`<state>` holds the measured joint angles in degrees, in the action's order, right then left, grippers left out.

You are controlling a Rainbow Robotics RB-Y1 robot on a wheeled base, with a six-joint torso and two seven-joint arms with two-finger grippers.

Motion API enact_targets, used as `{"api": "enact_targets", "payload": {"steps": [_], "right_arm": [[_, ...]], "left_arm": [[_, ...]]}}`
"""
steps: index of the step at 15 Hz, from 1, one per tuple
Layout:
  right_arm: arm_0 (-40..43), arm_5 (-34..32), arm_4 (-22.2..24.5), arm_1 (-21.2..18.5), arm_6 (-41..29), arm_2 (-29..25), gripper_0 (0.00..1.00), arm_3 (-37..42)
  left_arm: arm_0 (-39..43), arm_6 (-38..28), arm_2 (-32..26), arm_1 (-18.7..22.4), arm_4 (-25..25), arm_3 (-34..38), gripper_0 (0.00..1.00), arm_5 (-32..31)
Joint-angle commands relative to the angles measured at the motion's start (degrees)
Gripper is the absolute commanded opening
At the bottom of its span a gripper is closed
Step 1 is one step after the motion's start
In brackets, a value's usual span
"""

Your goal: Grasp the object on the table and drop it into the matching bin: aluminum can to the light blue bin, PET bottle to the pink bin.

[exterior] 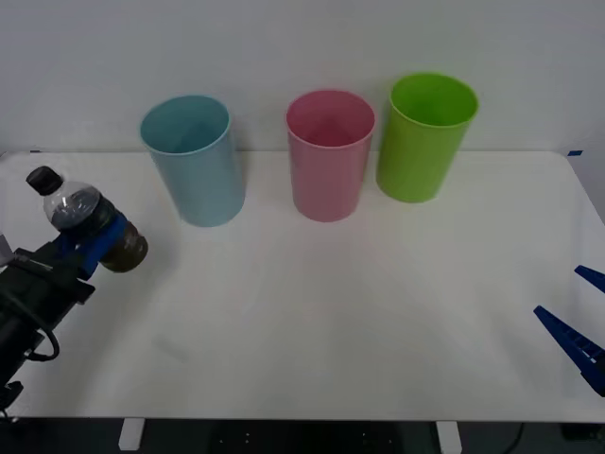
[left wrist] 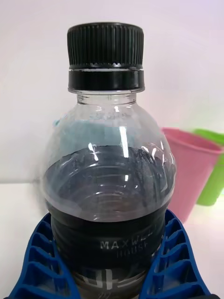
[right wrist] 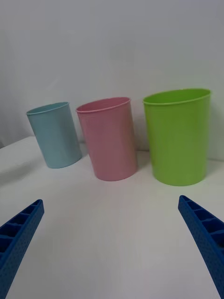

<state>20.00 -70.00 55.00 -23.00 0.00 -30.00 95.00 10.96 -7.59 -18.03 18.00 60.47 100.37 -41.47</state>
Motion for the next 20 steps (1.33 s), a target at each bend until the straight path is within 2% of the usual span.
{"api": "enact_targets", "payload": {"steps": [1,13,16,20], "right_arm": [[0.0,0.0,0.0,0.0,0.0,0.0,1.0,0.0],[0.0,0.0,0.0,0.0,0.0,0.0,1.0,0.0],[0.0,0.0,0.0,0.0,0.0,0.0,1.0,0.0],[0.0,0.0,0.0,0.0,0.0,0.0,1.0,0.0]], "left_arm": [[-2.17,-4.54,1.6,0.02,0.0,2.47,0.0,0.07],[-14.83,-11.22,6.96,0.02,0.09,3.17,0.0,3.5],[-17.99,-15.35,7.93,0.02,4.83,3.08,0.0,4.47],[-23.88,-15.17,11.09,-0.07,8.53,-0.52,0.0,4.73]]}}
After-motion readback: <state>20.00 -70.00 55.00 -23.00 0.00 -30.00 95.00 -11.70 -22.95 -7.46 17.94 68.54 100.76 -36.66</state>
